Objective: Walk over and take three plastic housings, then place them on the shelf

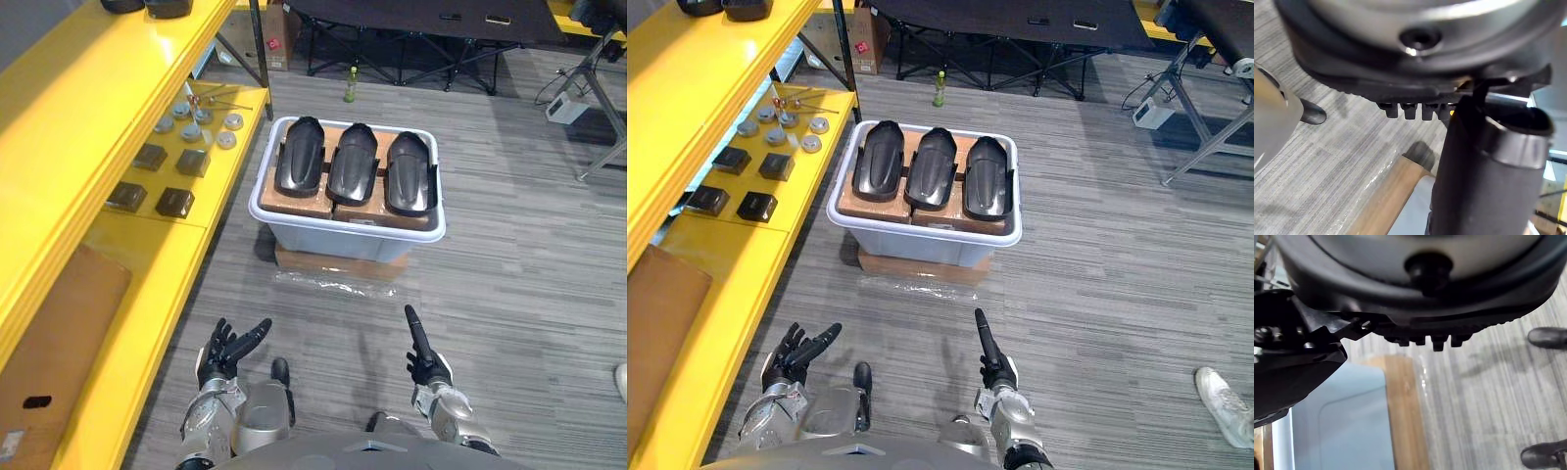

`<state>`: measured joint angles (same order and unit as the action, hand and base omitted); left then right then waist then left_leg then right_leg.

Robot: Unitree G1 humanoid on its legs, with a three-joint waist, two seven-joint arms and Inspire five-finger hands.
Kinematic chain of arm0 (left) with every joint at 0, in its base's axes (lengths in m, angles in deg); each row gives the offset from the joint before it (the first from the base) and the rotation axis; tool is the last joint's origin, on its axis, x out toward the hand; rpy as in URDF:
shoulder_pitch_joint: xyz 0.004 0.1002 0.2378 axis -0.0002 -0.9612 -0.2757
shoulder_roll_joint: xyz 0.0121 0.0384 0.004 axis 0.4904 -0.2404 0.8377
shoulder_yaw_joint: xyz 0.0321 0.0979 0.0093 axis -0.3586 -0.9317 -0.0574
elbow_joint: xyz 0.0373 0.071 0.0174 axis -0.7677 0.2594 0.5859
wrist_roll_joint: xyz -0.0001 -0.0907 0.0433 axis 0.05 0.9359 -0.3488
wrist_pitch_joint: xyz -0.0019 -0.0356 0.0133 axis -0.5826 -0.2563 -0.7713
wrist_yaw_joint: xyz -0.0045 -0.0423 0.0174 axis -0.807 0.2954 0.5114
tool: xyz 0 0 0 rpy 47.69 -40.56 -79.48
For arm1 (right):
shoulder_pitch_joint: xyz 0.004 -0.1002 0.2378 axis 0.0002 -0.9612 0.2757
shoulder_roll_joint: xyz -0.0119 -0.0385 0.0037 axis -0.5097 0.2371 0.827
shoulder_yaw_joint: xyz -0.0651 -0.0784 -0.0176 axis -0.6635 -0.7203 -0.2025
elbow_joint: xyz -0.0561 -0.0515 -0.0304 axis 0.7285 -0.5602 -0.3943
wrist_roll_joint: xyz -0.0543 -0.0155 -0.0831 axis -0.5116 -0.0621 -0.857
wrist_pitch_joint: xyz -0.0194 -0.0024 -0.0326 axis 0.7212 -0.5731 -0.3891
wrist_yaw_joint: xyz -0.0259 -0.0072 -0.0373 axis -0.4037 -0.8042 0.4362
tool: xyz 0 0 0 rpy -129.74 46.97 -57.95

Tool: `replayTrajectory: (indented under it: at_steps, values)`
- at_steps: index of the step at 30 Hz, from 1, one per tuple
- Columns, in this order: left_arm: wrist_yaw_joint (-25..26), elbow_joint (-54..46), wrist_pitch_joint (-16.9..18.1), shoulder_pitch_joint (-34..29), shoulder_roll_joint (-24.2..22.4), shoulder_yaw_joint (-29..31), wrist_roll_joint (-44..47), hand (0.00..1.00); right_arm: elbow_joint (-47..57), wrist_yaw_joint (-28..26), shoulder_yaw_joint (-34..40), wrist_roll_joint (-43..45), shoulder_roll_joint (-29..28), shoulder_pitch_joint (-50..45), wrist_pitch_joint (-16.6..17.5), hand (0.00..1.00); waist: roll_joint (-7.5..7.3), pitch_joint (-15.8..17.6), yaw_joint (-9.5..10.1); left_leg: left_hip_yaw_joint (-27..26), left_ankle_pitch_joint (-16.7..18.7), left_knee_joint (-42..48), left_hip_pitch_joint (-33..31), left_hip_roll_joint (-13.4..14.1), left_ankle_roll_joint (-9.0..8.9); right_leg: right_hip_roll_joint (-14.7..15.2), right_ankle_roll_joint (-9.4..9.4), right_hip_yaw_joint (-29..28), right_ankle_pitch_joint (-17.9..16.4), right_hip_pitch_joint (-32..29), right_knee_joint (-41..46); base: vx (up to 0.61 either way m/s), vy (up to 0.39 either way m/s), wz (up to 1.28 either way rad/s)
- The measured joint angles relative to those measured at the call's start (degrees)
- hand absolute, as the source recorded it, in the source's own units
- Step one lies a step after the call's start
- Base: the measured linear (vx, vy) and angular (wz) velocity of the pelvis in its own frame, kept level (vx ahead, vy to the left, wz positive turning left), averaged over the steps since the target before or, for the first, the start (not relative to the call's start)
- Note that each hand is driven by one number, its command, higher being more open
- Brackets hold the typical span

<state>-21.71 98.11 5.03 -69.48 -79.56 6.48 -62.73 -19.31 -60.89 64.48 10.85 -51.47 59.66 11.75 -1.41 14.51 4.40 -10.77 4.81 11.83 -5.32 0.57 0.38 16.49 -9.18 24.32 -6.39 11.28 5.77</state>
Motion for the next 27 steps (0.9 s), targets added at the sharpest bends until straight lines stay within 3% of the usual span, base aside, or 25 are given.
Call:
replayTrajectory:
  at_steps: [2,3,4,6,10,12,15,17,19,22,26,27]
  values:
    - [-1.29,-0.15,-0.28,-0.14,-0.08,-3.3,-2.43,1.0,-0.07,0.73,-0.13,0.4,0.49,-0.67,-0.05,1.0,1.36,-0.59,-0.39,-0.01,0.3,-2.71,2.31,-0.92,0.59,3.83,3.87,-1.39,-0.19,-7.37,16.57,0.09,0.187,0.04]
    - [-1.66,-0.2,-0.36,-0.12,0.11,-3.47,-3.1,1.0,-0.07,0.92,-0.27,0.41,0.19,-0.98,-0.07,1.0,1.63,-0.75,-0.5,0.25,0.17,-3.58,3.37,-0.98,0.87,4.55,5.08,-1.89,0.63,-8.94,20.72,0.11,0.166,0.1]
    - [-1.77,-0.99,-0.87,-0.22,0.69,-3.81,-3.42,1.0,-0.07,1.24,-1.13,0.4,-0.77,-2.03,-0.07,1.0,1.01,-0.96,-1.45,1.36,-0.1,-4.49,4.97,-0.77,1.72,4.6,5.17,-2.62,-0.18,-10.5,24.47,0.16,0.094,0.32]
    - [-1.62,-2.09,-1.05,0.43,2.38,-4.58,-3.31,1.0,-0.02,1.34,-2.22,0.37,-1.98,-3.47,-0.15,1.0,0.07,-1.46,-1.7,3.08,-0.41,-4.92,5.93,0.13,1.62,1.66,4.27,-2.56,-3.2,-10.62,19.65,0.21,0.009,0.43]
    - [-0.93,-2.18,-1.13,2.3,3.38,-4.57,-2.98,1.0,-0.08,1.49,-2.14,0.24,-2.05,-3.88,-0.06,1.0,-0.07,-1.6,-1.55,5.14,0.37,-3.98,6.43,2.92,-0.66,-3.29,3.0,-4.06,-1.27,-12.33,6.93,0.18,-0.108,0.3]
    - [-0.81,-1.96,-1.12,2.15,4.03,-4.73,-2.69,1.0,-0.83,1.23,-1.88,-0.12,-2.41,-4.01,0.78,1.0,-2.24,-2.11,-1.68,6.39,1.5,-3.29,7.31,2.23,-2.56,-3.27,2.85,-7.96,8.86,-13.0,3.9,0.16,-0.211,0.22]
    - [-0.9,-1.61,-1.19,0.99,2.09,-4.67,-0.9,1.0,-2.15,0.84,-0.37,-0.1,-1.61,-3.31,1.26,1.0,0.09,-3.05,-1.53,6.87,2.54,-3.15,7.79,5.37,-4.75,-6.31,3.45,-6.88,7.01,-10.75,1.09,0.13,-0.21,-0.03]
    - [-1.05,-1.6,-1.78,0.82,1.12,-4.8,-0.26,1.0,-2.13,0.56,-0.42,-0.08,-1.24,-2.74,1.29,1.0,0.61,-3.33,-1.61,6.85,2.77,-3.19,7.9,6.72,-5.64,-8.49,4.29,-6.27,7.36,-9.13,-2.13,0.07,-0.182,-0.06]
    - [-1.05,-1.24,-2.17,0.51,0.37,-4.96,1.67,1.0,-2.12,0.44,-0.87,-0.02,-1.23,-2.95,1.26,1.0,0.0,-3.42,-1.52,6.29,3.22,-3.31,8.88,8.61,-6.72,-10.71,4.99,-6.48,7.86,-7.47,-4.54,0.05,-0.123,-0.13]
    - [-0.98,0.92,-2.18,0.46,-0.11,-5.11,4.23,1.0,-1.79,0.7,-1.08,0.51,-0.92,-3.04,1.18,1.0,-0.81,-3.86,-1.71,5.11,3.08,-4.3,9.44,9.2,-7.17,-11.54,5.47,-7.25,8.39,-7.25,-6.13,0.04,-0.037,-0.19]
    - [-0.6,1.63,-2.06,0.29,0.02,-5.65,4.12,1.0,-0.41,0.57,-1.09,2.46,-0.45,-4.58,0.82,1.0,-0.55,-4.06,-1.79,3.82,3.09,-5.0,9.92,8.74,-7.17,-11.2,5.05,-8.11,9.11,-7.17,-7.29,0.03,0.034,-0.12]
    - [1.08,2.44,-2.02,-0.07,0.74,-5.06,1.41,1.0,0.29,0.08,-1.06,3.19,-1.15,-8.61,0.76,1.0,0.01,-6.16,-3.14,1.77,2.7,-6.78,11.72,6.47,-6.19,-9.08,3.93,-9.63,11.35,-6.18,-9.9,0.0,0.0,0.0]
